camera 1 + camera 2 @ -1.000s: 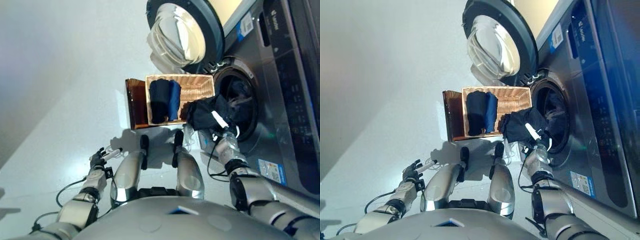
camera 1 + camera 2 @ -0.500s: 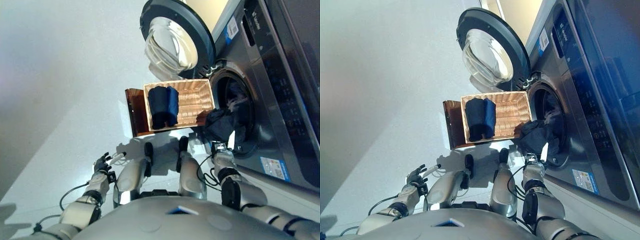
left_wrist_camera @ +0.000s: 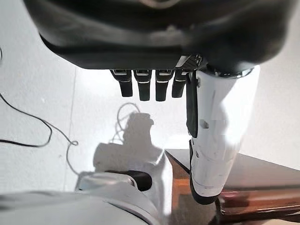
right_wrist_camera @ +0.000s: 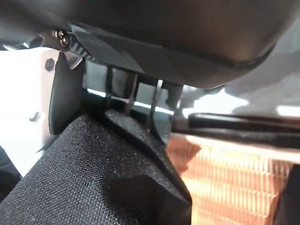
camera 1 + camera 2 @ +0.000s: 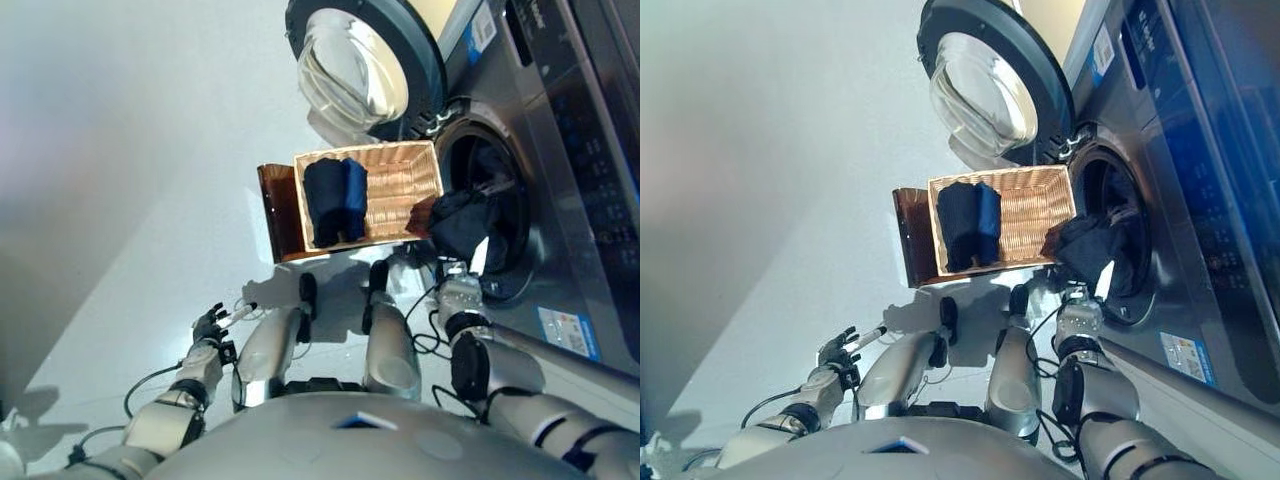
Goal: Pick up the clothes and place them into the washing machine
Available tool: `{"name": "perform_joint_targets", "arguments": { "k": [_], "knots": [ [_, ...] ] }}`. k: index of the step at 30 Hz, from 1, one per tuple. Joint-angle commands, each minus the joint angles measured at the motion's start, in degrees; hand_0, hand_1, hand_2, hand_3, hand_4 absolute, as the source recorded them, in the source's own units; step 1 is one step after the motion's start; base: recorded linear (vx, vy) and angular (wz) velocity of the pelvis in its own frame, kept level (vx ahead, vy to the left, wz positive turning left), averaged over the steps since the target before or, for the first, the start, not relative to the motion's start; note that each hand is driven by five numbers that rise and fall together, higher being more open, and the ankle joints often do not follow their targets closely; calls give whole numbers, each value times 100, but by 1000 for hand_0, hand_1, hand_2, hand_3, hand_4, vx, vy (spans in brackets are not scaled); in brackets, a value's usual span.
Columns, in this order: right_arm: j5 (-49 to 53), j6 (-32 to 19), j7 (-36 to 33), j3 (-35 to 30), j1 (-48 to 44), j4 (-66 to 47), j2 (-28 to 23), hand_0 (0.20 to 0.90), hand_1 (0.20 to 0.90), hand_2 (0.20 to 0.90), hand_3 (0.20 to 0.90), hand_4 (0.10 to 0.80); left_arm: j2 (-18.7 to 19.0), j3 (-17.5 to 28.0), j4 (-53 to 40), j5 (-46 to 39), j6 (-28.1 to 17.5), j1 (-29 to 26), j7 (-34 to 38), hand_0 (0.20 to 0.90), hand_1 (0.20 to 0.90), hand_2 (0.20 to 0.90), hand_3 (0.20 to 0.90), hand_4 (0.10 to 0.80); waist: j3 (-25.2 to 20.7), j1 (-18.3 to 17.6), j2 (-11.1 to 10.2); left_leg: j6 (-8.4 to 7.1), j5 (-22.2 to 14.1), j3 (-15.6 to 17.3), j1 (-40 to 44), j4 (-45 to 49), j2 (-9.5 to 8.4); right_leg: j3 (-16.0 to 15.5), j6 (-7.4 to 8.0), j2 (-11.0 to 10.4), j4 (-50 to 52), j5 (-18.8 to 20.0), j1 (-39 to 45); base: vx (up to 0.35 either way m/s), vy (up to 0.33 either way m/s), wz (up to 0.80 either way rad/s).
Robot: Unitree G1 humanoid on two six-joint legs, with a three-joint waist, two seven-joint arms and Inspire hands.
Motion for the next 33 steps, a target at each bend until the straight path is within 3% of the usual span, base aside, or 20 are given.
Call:
{"name": "perform_joint_targets", "arguments": {
  "k": [1,17,24,33],
  "knots": [
    [164,-532,59,-229,-440,-278,-540,200,200,200,200,300,-33,-144,57,-81,-122,129,56,900,900,900,900,800,10,196,-16,-662,304,-234,-261,-75,351,72,3,-48,488,-402,1,49,-3,-3],
    [451,-979,-271,-516,-1289,-270,-1049,200,200,200,200,300,-7,-278,-25,-160,-132,135,107,900,900,900,900,800,64,260,184,-649,171,-211,-507,206,283,137,-41,-65,786,-534,-263,-3,1,0],
    [432,-986,-399,-503,-1546,-106,-1322,200,200,200,200,300,45,-337,-111,-122,-136,175,75,900,900,900,900,800,262,263,274,-624,-226,-192,-1111,1200,327,257,-176,0,1633,-904,-794,-35,-11,4],
    [168,-825,-730,-233,-1979,388,-1636,200,200,200,200,300,94,-537,-302,-62,-157,296,17,900,900,900,900,800,330,321,370,-594,-417,-168,-1944,1910,354,312,-288,30,2359,-1087,-1611,-51,-3,2]
  ]
}}
